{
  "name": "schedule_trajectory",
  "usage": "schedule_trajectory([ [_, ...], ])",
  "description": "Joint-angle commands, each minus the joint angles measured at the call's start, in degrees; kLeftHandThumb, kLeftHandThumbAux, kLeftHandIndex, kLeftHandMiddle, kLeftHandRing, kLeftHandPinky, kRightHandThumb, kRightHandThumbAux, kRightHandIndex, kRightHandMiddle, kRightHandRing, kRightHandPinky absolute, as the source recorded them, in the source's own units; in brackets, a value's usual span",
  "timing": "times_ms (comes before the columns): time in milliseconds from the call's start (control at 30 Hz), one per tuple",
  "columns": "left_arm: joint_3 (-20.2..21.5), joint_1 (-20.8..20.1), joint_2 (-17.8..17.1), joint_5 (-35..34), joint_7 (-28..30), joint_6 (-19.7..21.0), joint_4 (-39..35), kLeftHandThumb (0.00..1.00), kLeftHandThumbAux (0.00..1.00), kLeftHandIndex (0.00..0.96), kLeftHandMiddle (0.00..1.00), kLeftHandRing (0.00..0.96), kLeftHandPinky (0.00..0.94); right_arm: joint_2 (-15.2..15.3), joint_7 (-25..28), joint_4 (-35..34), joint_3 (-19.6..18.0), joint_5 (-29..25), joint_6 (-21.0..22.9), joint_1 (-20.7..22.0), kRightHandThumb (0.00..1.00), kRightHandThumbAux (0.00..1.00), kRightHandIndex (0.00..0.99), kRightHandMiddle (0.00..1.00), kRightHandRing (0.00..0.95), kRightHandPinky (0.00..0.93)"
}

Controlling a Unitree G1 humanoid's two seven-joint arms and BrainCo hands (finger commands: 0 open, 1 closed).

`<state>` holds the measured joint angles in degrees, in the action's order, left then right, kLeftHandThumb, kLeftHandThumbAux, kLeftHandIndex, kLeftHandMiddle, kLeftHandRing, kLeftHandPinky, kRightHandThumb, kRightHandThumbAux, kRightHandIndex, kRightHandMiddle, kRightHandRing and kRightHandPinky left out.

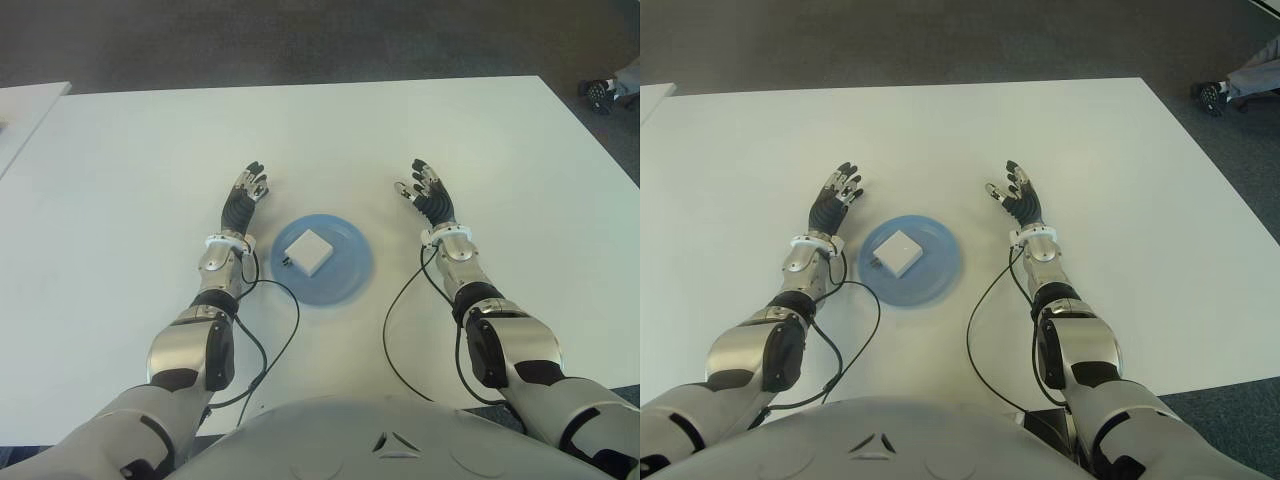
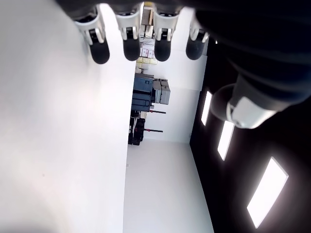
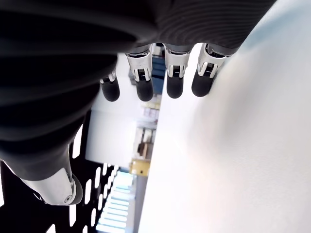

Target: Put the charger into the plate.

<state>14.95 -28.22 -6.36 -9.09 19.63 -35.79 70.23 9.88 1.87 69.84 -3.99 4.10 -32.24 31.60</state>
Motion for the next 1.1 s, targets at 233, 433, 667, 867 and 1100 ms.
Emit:
schedule_trajectory([
  [233, -0.07, 1.02, 0.33, 0.35, 0.10, 2.23, 1.59, 0.037, 0.529, 0.000, 0.000, 0.000, 0.000, -2.51, 1.91, 5.19, 1.45, 1.39, 6.96, -5.49, 0.128, 0.639, 0.000, 0.000, 0.000, 0.000],
  [433, -0.08, 0.82, 0.29, 0.40, -0.01, 2.42, 1.70, 0.038, 0.524, 0.000, 0.000, 0.000, 0.000, -2.49, 1.62, 5.25, 1.68, 1.63, 7.07, -5.37, 0.128, 0.640, 0.000, 0.000, 0.000, 0.000],
  [667, -0.01, 0.67, 0.28, 0.36, -0.03, 2.72, 1.80, 0.038, 0.526, 0.000, 0.000, 0.000, 0.000, -2.54, 1.45, 5.31, 1.83, 1.74, 7.15, -5.29, 0.123, 0.636, 0.000, 0.000, 0.000, 0.000],
  [867, 0.01, 0.59, 0.28, 0.33, 0.14, 2.87, 1.87, 0.039, 0.531, 0.000, 0.000, 0.000, 0.000, -2.67, 0.88, 5.34, 1.88, 1.76, 7.10, -5.11, 0.118, 0.633, 0.000, 0.000, 0.000, 0.009],
  [1100, -0.03, 0.48, 0.29, 0.43, -0.16, 3.04, 1.97, 0.048, 0.537, 0.000, 0.000, 0.000, 0.000, -2.75, -0.04, 5.42, 1.88, 1.75, 7.22, -4.88, 0.120, 0.632, 0.000, 0.000, 0.000, 0.011],
])
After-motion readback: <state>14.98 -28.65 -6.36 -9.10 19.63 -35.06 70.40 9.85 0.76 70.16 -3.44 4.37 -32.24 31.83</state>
